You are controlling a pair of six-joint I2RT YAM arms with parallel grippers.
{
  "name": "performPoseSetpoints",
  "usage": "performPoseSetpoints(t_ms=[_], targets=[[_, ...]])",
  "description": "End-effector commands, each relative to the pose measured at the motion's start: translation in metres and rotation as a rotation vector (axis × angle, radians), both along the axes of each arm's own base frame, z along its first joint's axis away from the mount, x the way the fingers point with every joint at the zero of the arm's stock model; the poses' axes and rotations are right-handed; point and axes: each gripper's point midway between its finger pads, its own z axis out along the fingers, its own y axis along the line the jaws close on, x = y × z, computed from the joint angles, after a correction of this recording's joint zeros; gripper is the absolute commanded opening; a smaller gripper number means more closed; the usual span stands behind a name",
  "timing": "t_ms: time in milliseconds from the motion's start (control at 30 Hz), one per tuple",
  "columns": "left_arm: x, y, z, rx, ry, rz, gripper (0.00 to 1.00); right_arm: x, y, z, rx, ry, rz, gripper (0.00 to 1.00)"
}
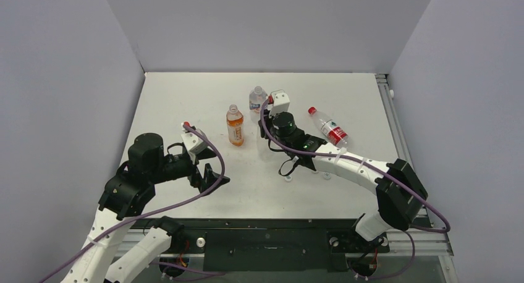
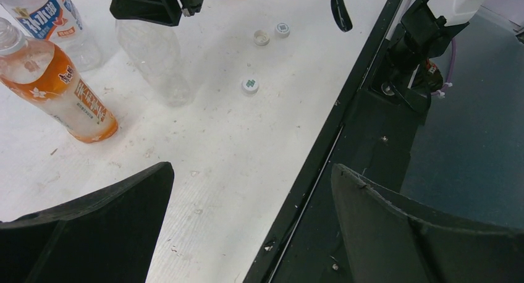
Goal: Unscrew the bottle caps
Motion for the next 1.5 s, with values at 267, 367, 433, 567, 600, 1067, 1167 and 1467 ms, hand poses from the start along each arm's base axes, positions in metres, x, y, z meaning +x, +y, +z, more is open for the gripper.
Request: performPoseSetpoints(t_ms=[267,367,433,567,600,1067,1167,1467], targets=[[0.004,0.0,0.02,-0.007,-0.07,-0.001,0.97,0.002,-0.006,-0.006,0.065,-0.026,-0.045,0.23],[0.005,-0.001,0.021,-0.01,-0.072,-0.002,0.97,0.0,-0.01,-0.003,0.062,-0.03,-0.048,0.38],[0.006,-0.001,0.021,-0.011,-0.074,-0.001,0.97,-0.001,-0.011,0.001,0.062,-0.036,-0.047,0.44],[0.006,-0.001,0.023,-0.017,-0.079,-0.001,0.97,-0.004,-0.012,0.014,0.062,-0.053,-0.036,0.51],[0.007,-0.002,0.023,-0.018,-0.079,-0.001,0.97,-0.005,-0.012,0.016,0.056,-0.056,-0.03,0.53],[0.006,-0.002,0.029,-0.034,-0.097,0.001,0.97,-0.006,-0.004,0.026,0.039,-0.043,-0.007,0.56],[0.006,-0.001,0.03,-0.035,-0.1,0.004,0.97,-0.005,0.0,0.016,0.038,-0.022,-0.009,0.54],[0.006,0.0,0.029,-0.032,-0.1,0.009,0.97,0.028,-0.04,0.028,0.053,0.019,-0.134,0.57]])
